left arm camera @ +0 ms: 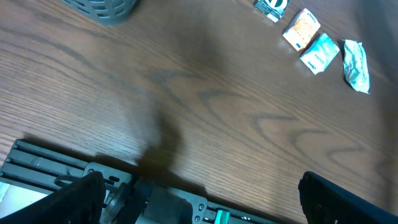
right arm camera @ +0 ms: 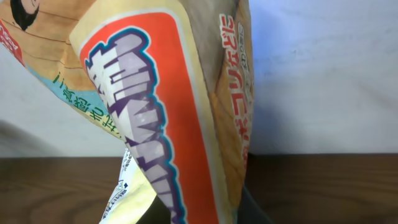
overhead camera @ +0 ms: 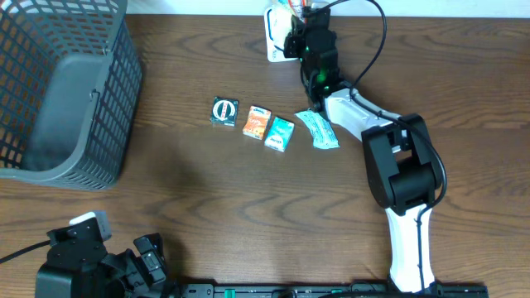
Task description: Scan the item barcode
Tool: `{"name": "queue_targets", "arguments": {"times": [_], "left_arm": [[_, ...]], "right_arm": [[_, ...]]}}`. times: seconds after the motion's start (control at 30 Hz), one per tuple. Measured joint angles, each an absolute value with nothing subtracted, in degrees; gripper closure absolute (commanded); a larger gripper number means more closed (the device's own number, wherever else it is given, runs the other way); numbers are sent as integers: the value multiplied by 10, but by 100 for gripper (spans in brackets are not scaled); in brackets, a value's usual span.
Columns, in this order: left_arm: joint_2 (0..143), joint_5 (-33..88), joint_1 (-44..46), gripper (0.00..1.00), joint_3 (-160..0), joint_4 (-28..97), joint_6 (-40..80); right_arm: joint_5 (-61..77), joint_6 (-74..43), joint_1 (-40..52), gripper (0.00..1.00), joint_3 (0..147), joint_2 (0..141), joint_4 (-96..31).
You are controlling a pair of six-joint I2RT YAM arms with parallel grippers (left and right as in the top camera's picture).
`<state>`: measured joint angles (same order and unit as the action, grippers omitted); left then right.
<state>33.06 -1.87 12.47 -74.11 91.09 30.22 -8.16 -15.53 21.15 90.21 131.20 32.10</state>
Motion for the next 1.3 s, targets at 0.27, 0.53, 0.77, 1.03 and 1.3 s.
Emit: {"name": "queue_targets", "arguments": {"times": [0.27,0.53,0.77,1.03,1.3], "left_arm": [[331,-19,125,2,-741,911,302],[331,-19,125,2,-740,911,302],[331,-19,125,2,-740,911,302],[331,-19,125,3,-740,911,302],[331,-18,125,2,-740,911,302]], "right_arm": [[-62,-139,150,99,901,1217,175],[-71,-1,13,99,911,1084,-93],[-73,47,-77,99,909,1115,-205],[-124,76,-140,1,909,1177,-242],[-171,81,-152,10,909,1176,-290]]}}
